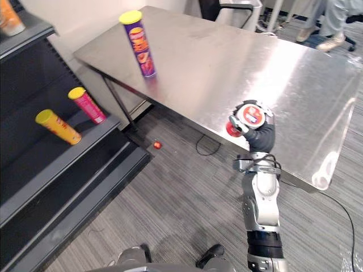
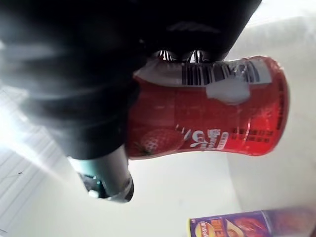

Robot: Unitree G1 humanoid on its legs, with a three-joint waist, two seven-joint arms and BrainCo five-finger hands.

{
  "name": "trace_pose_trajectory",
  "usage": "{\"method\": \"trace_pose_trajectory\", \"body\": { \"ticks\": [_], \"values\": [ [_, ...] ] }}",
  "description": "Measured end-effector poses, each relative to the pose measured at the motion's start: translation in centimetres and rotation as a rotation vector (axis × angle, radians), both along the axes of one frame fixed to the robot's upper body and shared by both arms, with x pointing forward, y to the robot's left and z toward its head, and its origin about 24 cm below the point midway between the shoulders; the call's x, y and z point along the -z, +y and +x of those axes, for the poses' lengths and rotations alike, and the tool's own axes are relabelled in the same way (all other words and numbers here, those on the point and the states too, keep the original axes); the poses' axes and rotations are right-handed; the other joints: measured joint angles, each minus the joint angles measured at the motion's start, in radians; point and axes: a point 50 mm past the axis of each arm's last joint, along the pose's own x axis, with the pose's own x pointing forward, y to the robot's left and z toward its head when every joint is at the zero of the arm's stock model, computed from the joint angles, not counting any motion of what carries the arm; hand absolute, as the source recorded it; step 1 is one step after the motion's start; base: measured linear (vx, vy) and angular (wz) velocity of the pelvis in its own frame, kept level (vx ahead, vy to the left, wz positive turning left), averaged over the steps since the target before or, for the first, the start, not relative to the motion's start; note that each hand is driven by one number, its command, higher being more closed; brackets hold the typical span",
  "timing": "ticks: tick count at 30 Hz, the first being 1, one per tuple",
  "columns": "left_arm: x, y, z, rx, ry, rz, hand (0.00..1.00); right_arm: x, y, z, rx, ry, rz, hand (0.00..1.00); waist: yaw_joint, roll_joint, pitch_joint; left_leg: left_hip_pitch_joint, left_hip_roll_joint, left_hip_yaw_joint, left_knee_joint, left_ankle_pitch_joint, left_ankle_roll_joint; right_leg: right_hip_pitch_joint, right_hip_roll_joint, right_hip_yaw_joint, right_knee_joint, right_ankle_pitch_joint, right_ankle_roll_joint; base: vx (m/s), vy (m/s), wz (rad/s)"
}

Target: Put the gum and the chips on the shelf.

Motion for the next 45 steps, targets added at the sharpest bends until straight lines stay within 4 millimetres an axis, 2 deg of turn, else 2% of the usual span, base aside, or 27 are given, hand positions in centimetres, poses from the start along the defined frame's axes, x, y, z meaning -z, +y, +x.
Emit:
{"method": "trace_pose_trajectory", "body": {
  "ticks": [1,3,6,9,11,12,14,15,18,21,25,26,27,30,31,34,35,36,37,38,39,40,41,42,43,44,45],
  "values": [
    [0.0,0.0,0.2,0.004,-0.009,0.0,0.0,0.0,-0.6,-0.2,0.023,0.003,0.001,1.0,-0.002,0.013,-0.008,0.004,-0.012,0.0,-0.062,0.004,-0.007,-0.012,-0.011,-0.023,0.014,0.004,0.005,-0.11,0.203,0.89],
    [-0.1,0.3,0.3,-0.004,-0.018,0.01,0.0,0.3,-0.9,-0.3,0.046,0.011,0.027,1.0,-0.006,-0.005,-0.01,-0.012,-0.038,0.01,-0.117,0.013,-0.02,-0.023,-0.035,-0.065,0.023,0.023,0.011,-0.14,0.225,0.76],
    [-0.2,0.5,0.5,0.006,-0.023,0.023,0.0,0.3,-0.6,-0.2,0.045,0.006,0.045,1.0,0.001,-0.013,-0.012,-0.021,-0.085,0.031,-0.177,0.025,-0.04,-0.019,-0.081,-0.107,0.034,0.057,0.018,-0.13,0.231,0.64],
    [-0.2,0.5,0.6,0.019,-0.02,0.032,0.0,0.5,-0.9,-0.4,0.081,0.023,0.02,1.0,-0.011,-0.018,-0.008,-0.03,-0.114,0.037,-0.185,0.017,-0.05,-0.016,-0.132,-0.12,0.075,0.066,0.018,-0.08,0.179,0.43],
    [-0.3,0.8,0.6,0.026,-0.017,0.042,0.0,1.0,-1.3,-0.6,0.109,0.046,0.021,1.0,-0.015,-0.027,-0.002,-0.026,-0.127,0.037,-0.172,0.0,-0.045,0.0,-0.156,-0.114,0.094,0.08,0.018,-0.08,0.158,0.24],
    [-0.3,1.1,0.6,0.028,-0.015,0.05,0.0,1.3,-1.3,-0.6,0.122,0.065,0.013,1.0,-0.013,-0.04,0.006,-0.017,-0.131,0.041,-0.155,-0.01,-0.041,0.012,-0.165,-0.106,0.096,0.09,0.017,-0.1,0.133,-0.06],
    [-0.5,1.9,0.6,0.027,-0.014,0.07,0.0,1.9,-1.1,-0.7,0.121,0.092,0.021,1.0,0.004,-0.073,0.017,-0.022,-0.128,0.055,-0.102,-0.058,-0.034,0.019,-0.16,-0.06,0.072,0.103,0.03,-0.17,0.111,-0.27],
    [-0.5,2.0,0.6,0.025,-0.014,0.073,0.0,2.0,-1.0,-0.8,0.119,0.099,0.021,1.0,0.009,-0.078,0.02,-0.023,-0.128,0.055,-0.097,-0.068,-0.033,0.02,-0.156,-0.053,0.06,0.106,0.034,-0.19,0.079,-0.21],
    [-0.5,2.0,0.6,0.017,-0.013,0.078,0.0,2.8,-0.8,-1.2,0.105,0.134,0.012,1.0,0.009,-0.087,0.019,-0.038,-0.123,0.052,-0.091,-0.073,-0.023,0.02,-0.123,-0.026,0.001,0.126,0.045,-0.14,0.054,0.02],
    [-0.5,1.9,0.5,0.01,-0.013,0.073,0.0,3.1,-0.6,-1.4,0.076,0.146,0.0,1.0,0.013,-0.085,0.023,-0.049,-0.114,0.039,-0.091,-0.068,-0.023,0.014,-0.105,-0.018,-0.007,0.123,0.046,-0.07,0.017,0.07],
    [-0.4,1.8,0.5,-0.023,-0.027,0.052,0.0,3.6,0.1,-1.0,0.035,0.168,-0.001,1.0,0.015,-0.085,0.036,-0.11,-0.071,-0.002,-0.023,-0.065,-0.034,0.02,-0.074,-0.061,-0.007,0.116,0.032,0.01,-0.005,0.19],
    [-0.5,1.8,0.5,-0.037,-0.035,0.048,0.0,3.8,0.3,-0.8,0.022,0.176,-0.008,1.0,0.018,-0.083,0.043,-0.136,-0.052,-0.018,0.024,-0.08,-0.031,0.026,-0.062,-0.07,-0.007,0.117,0.032,0.05,0.017,0.29],
    [-0.5,1.7,0.6,-0.039,-0.039,0.042,0.0,3.7,1.0,-0.3,-0.017,0.178,-0.029,1.0,0.03,-0.078,0.058,-0.175,-0.016,-0.045,0.118,-0.122,-0.036,0.042,-0.043,-0.078,-0.002,0.117,0.032,0.04,0.038,0.19],
    [-0.5,2.1,0.2,-0.076,-0.033,0.049,0.0,3.6,2.5,0.4,-0.096,0.176,-0.05,1.0,0.069,-0.076,0.072,-0.218,0.011,-0.094,0.267,-0.216,-0.021,0.092,-0.035,-0.086,0.008,0.123,0.042,0.05,0.216,0.76],
    [-0.7,3.1,-0.4,-0.069,-0.016,0.082,0.0,4.0,5.0,0.5,-0.215,0.184,-0.055,1.0,0.074,-0.084,0.081,-0.248,-0.084,-0.25,0.314,-0.278,0.039,0.05,-0.06,0.379,0.14,0.188,-0.001,0.14,0.406,2.05],
    [-0.9,4.0,-0.7,-0.078,-0.01,0.108,0.0,3.6,6.1,0.9,-0.248,0.165,-0.039,1.0,0.086,-0.11,0.071,-0.281,-0.102,-0.271,0.341,-0.281,0.044,0.054,-0.043,0.438,0.112,0.198,0.007,0.16,0.157,0.83],
    [-1.0,3.9,-0.5,-0.083,-0.025,0.11,0.0,3.9,5.9,0.7,-0.24,0.174,-0.033,1.0,0.081,-0.113,0.081,-0.268,-0.155,-0.301,0.314,-0.277,0.052,0.021,-0.068,0.53,0.213,0.221,-0.021,0.14,0.124,0.76],
    [-1.0,3.8,-0.2,-0.076,-0.036,0.109,0.0,4.3,5.6,0.5,-0.228,0.193,-0.028,1.0,0.06,-0.112,0.084,-0.25,-0.183,-0.336,0.293,-0.268,0.059,-0.022,-0.076,0.608,0.306,0.249,-0.048,0.13,0.061,1.61],
    [-1.0,3.7,0.5,-0.042,-0.05,0.111,0.0,5.6,4.8,-0.5,-0.196,0.243,-0.009,1.0,0.015,-0.088,0.088,-0.219,-0.212,-0.429,0.247,-0.252,0.061,-0.05,0.002,0.78,0.352,0.088,0.03,0.16,-0.098,2.09],
    [-1.0,4.0,1.0,-0.036,-0.047,0.118,0.0,6.1,4.7,-1.1,-0.198,0.26,0.0,1.0,-0.005,-0.082,0.081,-0.203,-0.218,-0.498,0.2,-0.232,0.064,-0.044,0.077,0.846,0.27,-0.018,0.045,0.18,-0.165,2.53],
    [-1.1,4.3,1.8,-0.036,-0.057,0.129,0.0,6.2,4.7,-1.4,-0.211,0.263,0.006,1.0,-0.014,-0.101,0.081,-0.171,-0.248,-0.544,0.15,-0.194,0.042,-0.065,0.111,0.881,0.188,-0.051,0.054,0.18,-0.222,1.87],
    [-1.1,4.4,2.1,-0.036,-0.064,0.132,0.0,6.2,4.8,-1.5,-0.217,0.258,0.017,1.0,-0.014,-0.112,0.083,-0.157,-0.267,-0.565,0.146,-0.191,0.041,-0.079,0.115,0.886,0.167,-0.051,0.054,0.21,-0.246,1.84],
    [-1.1,4.3,2.5,-0.031,-0.072,0.127,0.0,6.0,4.8,-1.7,-0.221,0.25,0.021,1.0,-0.017,-0.124,0.08,-0.141,-0.31,-0.623,0.161,-0.199,0.03,-0.077,0.116,0.88,0.123,-0.049,0.055,0.2,-0.261,1.77],
    [-1.1,4.1,2.9,-0.02,-0.083,0.123,0.0,5.9,4.7,-1.8,-0.229,0.241,0.024,1.0,-0.028,-0.129,0.078,-0.142,-0.344,-0.662,0.182,-0.207,0.017,-0.062,0.105,0.85,0.092,-0.047,0.072,0.2,-0.265,2.36],
    [-1.0,3.5,3.3,-0.023,-0.096,0.108,0.0,5.7,4.4,-2.0,-0.224,0.234,0.016,1.0,-0.046,-0.115,0.069,-0.159,-0.344,-0.69,0.207,-0.229,0.007,-0.02,0.097,0.796,0.101,-0.094,0.12,0.14,-0.242,1.83],
    [-0.9,3.0,3.3,-0.027,-0.099,0.097,0.0,5.7,4.4,-1.9,-0.221,0.231,0.017,1.0,-0.035,-0.099,0.062,-0.169,-0.322,-0.683,0.206,-0.233,0.003,-0.019,0.105,0.768,0.1,-0.096,0.114,0.13,-0.296,1.44],
    [-0.7,2.3,3.1,-0.038,-0.09,0.076,0.0,5.5,4.4,-1.9,-0.227,0.22,0.04,1.0,-0.028,-0.072,0.059,-0.182,-0.263,-0.624,0.189,-0.225,0.003,-0.007,0.116,0.718,0.085,-0.104,0.1,0.09,-0.3,0.99]
  ]
}}
